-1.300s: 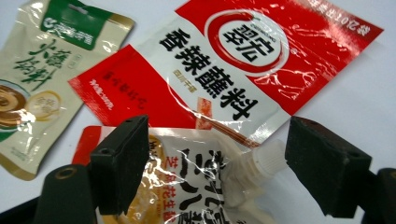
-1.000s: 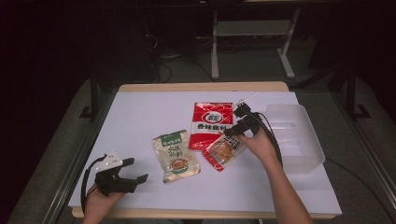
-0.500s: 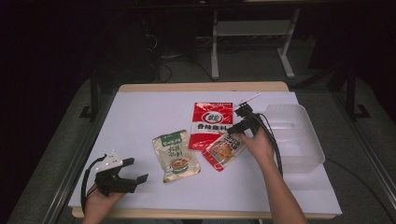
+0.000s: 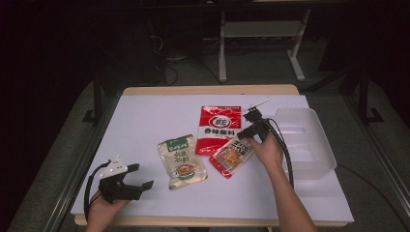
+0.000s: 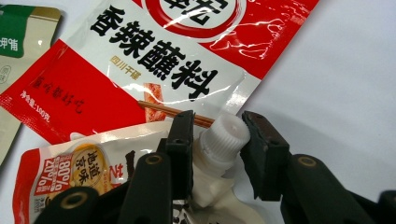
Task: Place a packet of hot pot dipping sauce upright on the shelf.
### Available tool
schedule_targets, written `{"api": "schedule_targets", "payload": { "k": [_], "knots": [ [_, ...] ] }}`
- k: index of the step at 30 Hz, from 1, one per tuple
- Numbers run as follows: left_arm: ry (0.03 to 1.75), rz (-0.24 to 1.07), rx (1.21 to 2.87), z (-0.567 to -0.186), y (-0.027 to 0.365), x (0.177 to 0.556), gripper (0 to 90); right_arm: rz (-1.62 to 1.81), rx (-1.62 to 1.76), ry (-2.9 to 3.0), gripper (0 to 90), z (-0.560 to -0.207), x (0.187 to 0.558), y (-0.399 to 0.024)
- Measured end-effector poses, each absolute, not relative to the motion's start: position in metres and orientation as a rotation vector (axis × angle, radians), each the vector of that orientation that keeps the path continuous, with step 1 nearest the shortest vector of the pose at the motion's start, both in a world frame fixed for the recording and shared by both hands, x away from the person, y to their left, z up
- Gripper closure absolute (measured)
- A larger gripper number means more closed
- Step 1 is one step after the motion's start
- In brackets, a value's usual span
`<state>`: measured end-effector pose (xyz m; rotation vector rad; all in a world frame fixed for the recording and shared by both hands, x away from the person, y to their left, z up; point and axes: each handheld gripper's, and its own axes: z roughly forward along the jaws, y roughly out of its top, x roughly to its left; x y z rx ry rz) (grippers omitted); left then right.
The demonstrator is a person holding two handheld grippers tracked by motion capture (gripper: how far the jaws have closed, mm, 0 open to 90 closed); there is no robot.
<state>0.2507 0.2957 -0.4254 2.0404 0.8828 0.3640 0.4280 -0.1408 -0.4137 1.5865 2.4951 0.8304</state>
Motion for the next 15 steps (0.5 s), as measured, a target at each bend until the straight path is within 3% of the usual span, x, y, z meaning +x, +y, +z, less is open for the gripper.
{"api": "schedule_targets", "payload": {
  "k": [6,15],
  "knots": [
    [0.885,0.366,2.04,-0.425,0.296,0.25,15.3,0.874,1.552,2.499,71.4,-0.409,0.425,-0.14],
    [0.888,0.367,2.039,-0.425,0.296,0.25,15.3,0.899,1.461,2.5,72.1,-0.399,0.419,-0.139]
  ]
}}
